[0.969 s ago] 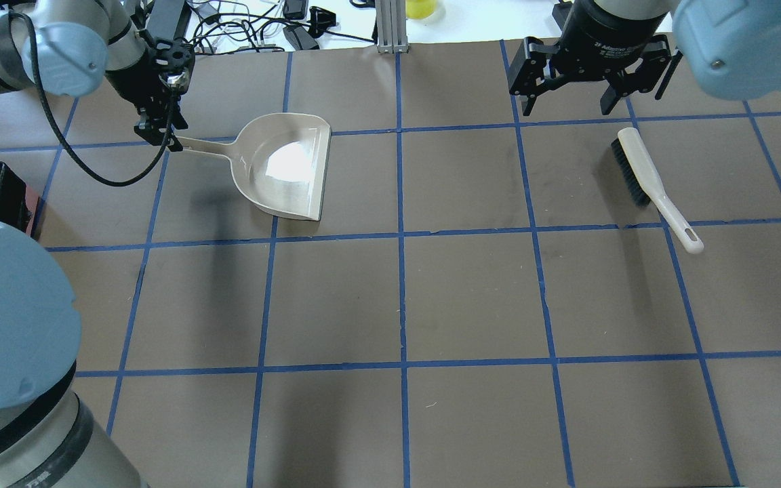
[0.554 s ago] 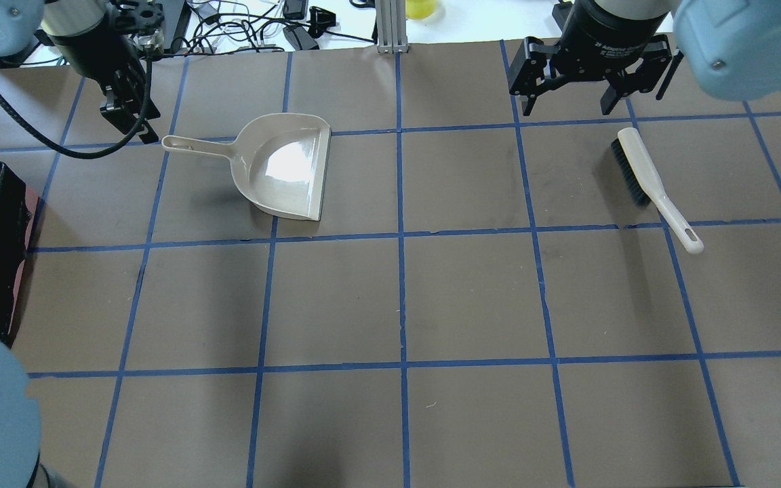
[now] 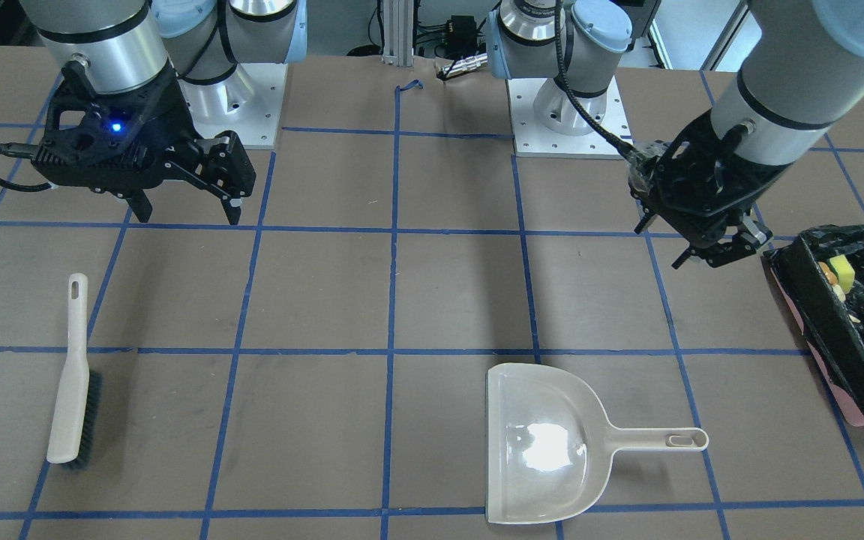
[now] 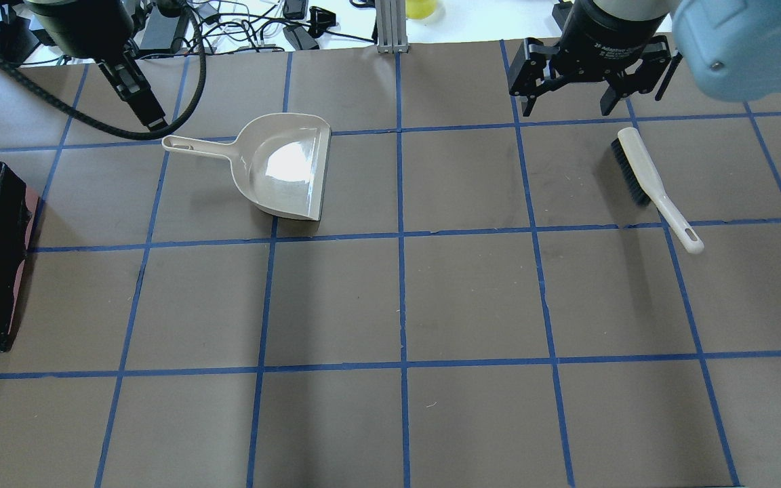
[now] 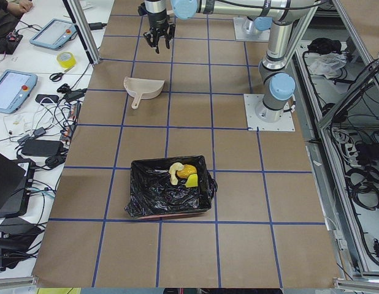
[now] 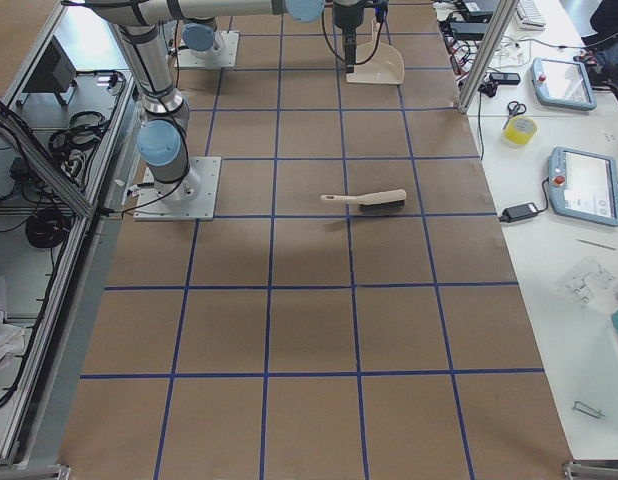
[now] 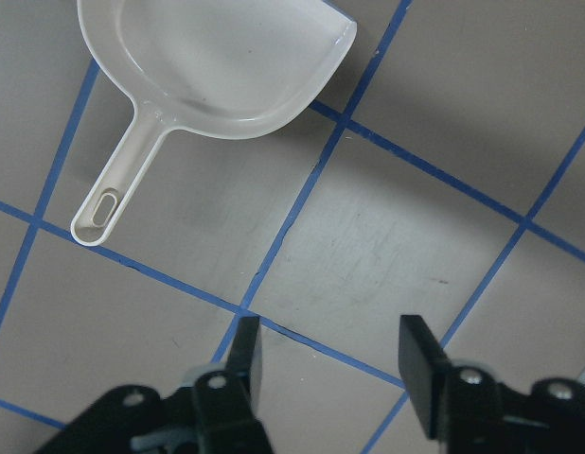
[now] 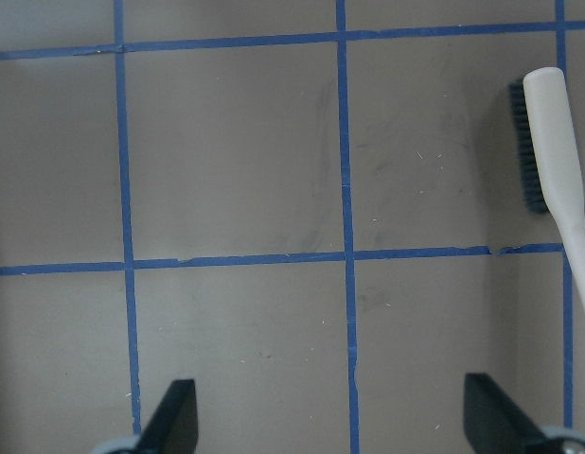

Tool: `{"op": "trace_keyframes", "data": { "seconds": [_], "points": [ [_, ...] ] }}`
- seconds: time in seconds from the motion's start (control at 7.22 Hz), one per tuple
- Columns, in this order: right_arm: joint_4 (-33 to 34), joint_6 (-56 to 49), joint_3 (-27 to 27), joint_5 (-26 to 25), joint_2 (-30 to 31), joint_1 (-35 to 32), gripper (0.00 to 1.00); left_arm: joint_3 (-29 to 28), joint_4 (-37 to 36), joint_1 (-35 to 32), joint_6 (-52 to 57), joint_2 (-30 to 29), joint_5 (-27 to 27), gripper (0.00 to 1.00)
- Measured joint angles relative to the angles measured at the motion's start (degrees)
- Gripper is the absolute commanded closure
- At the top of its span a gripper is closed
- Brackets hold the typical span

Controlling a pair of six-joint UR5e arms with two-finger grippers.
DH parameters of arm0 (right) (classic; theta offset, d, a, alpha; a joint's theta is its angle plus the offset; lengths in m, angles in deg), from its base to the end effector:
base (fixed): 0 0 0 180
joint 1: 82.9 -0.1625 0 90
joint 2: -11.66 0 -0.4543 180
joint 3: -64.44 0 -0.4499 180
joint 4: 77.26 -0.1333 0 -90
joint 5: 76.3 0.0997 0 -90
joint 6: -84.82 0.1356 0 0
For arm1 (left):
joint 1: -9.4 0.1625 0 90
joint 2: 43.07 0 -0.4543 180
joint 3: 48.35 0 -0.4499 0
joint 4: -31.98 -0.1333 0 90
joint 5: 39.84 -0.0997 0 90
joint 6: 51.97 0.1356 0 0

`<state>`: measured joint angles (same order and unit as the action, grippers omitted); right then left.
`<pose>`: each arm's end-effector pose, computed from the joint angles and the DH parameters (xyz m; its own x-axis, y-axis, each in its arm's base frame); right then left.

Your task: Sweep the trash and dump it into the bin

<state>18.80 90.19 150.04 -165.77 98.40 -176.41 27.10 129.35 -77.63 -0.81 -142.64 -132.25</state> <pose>0.1705 -0.5822 0.5030 -0.9993 0.0306 -0.0209 0.0329 0.9917 -0.1239 -0.0954 -0.6235 0.5100 -0.6661 0.7458 0.0061 0.7448 0.6647 0.0589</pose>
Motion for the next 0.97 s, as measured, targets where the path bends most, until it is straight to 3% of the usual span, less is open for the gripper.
{"op": "trace_keyframes", "data": {
  "seconds": [0.28,0.42,0.69,0.97],
  "points": [
    [0.16,0.00,0.07,0.00,0.00,0.00,0.00,2.07,-0.04,-3.24,-16.66,3.00,0.21,0.30],
    [0.17,0.00,0.09,0.00,0.00,0.00,0.00,4.22,-0.47,-4.20,-22.79,4.98,0.42,0.16],
    [0.28,0.00,0.15,0.00,0.00,0.00,0.00,8.07,-2.52,-4.55,-32.58,8.48,0.66,0.00],
    [0.46,-0.06,0.23,-0.21,0.00,0.00,0.00,9.14,-5.38,-4.02,-41.57,9.48,0.92,0.00]
  ]
}}
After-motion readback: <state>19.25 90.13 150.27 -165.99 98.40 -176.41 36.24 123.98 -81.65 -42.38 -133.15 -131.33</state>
